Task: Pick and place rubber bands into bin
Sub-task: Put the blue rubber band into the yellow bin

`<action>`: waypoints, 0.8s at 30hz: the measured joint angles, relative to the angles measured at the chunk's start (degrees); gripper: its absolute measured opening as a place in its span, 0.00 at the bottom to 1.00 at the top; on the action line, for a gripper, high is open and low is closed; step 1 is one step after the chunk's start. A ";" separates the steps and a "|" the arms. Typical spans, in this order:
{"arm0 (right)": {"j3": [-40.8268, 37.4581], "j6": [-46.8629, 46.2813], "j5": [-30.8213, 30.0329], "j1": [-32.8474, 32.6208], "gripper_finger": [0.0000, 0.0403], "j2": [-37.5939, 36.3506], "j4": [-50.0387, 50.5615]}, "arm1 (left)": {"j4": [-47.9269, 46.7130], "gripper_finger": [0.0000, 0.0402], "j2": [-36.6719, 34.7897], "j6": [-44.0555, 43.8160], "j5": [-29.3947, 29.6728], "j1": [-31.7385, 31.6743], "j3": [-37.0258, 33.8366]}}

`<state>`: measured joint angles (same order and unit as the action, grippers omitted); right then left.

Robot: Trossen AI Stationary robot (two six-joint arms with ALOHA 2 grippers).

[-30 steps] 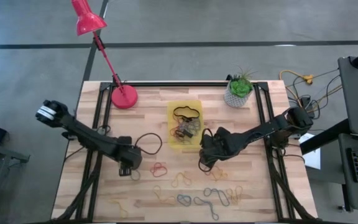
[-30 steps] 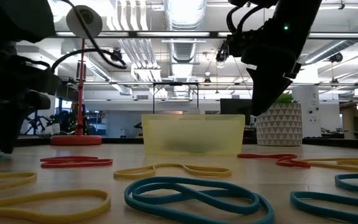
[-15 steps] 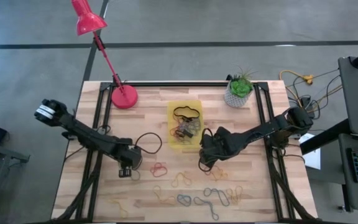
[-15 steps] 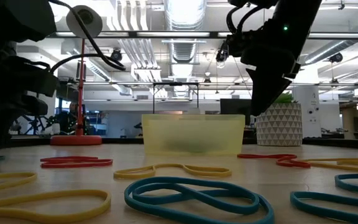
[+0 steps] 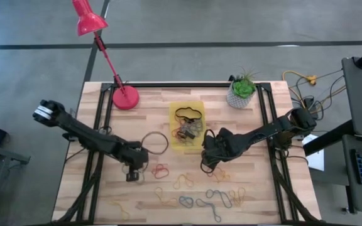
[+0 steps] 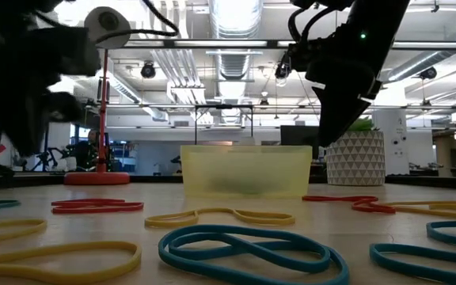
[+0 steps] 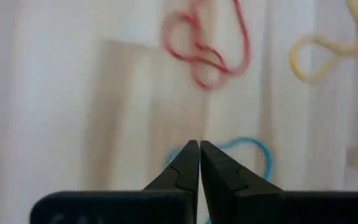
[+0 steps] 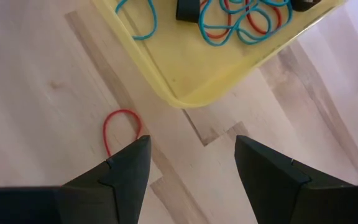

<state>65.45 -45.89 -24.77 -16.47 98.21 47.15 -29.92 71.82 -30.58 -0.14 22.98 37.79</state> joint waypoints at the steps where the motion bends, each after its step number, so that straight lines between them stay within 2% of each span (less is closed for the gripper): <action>1: -0.01 -0.01 -0.51 0.00 0.54 0.00 -0.08 | -0.77 0.00 -0.80 0.38 1.40 -0.28 0.42; 4: -0.11 0.00 -0.75 0.13 0.54 0.00 -0.08 | -0.99 0.00 -2.73 2.40 5.21 -1.63 2.25; 8: -0.11 0.02 -0.75 0.17 0.54 0.00 -0.08 | -3.21 0.00 -4.26 6.60 6.53 -4.05 4.85; 11: -0.11 0.83 -0.73 0.17 0.54 0.00 -0.10 | -6.05 0.00 -3.52 8.74 3.96 -4.09 4.31; 15: -0.11 1.49 -0.72 0.17 0.54 0.00 -0.10 | -8.29 0.01 -1.84 6.95 0.48 -2.36 2.50; 19: -0.11 1.53 -0.70 0.17 0.54 0.00 -0.19 | -9.82 0.08 0.00 5.54 0.11 -0.90 2.41; 24: -0.11 1.55 -0.70 0.19 0.54 0.00 -0.20 | -9.66 0.24 1.72 5.39 -1.76 -0.31 2.31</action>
<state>65.34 -44.34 -25.47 -16.28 98.21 46.95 -39.58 73.54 -25.19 -1.91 22.68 40.11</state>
